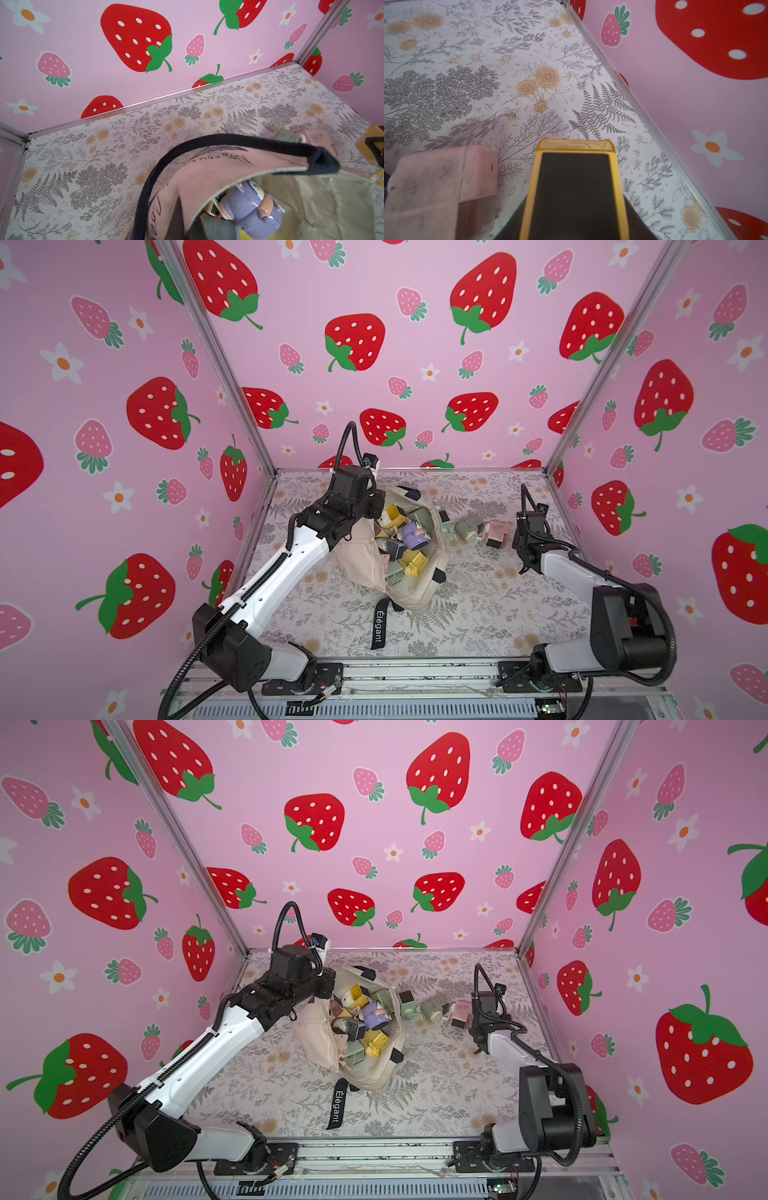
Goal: Take out the pencil sharpeners from the tote bags
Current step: Place the pencil sharpener at the center of the board.
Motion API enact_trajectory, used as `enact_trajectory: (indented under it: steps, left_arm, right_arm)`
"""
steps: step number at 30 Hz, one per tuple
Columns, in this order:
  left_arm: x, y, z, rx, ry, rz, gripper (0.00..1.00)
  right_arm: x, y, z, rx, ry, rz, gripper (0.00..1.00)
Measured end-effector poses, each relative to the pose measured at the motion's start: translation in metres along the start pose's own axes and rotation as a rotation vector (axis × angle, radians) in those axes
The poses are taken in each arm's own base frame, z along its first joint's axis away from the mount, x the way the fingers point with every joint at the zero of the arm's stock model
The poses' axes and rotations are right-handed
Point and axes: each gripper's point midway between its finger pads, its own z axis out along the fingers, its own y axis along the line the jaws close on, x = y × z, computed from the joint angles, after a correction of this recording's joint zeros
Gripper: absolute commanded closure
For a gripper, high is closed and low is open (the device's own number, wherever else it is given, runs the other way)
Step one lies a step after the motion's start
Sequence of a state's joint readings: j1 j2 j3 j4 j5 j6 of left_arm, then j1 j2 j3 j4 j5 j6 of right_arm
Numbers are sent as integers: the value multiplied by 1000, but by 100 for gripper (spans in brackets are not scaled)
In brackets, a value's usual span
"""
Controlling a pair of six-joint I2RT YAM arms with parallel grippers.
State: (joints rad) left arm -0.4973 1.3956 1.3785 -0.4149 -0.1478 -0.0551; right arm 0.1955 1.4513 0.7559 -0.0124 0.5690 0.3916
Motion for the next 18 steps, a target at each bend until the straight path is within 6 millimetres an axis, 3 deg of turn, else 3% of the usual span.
enact_trajectory:
  steps: [7, 18]
  left_arm:
    - [0, 0, 0, 0, 0, 0, 100]
    - [0, 1, 0, -1, -3, -1, 100]
  right_arm:
    - [-17, 19, 13, -58, 32, 14, 56]
    - [-14, 33, 32, -106, 128, -8, 56]
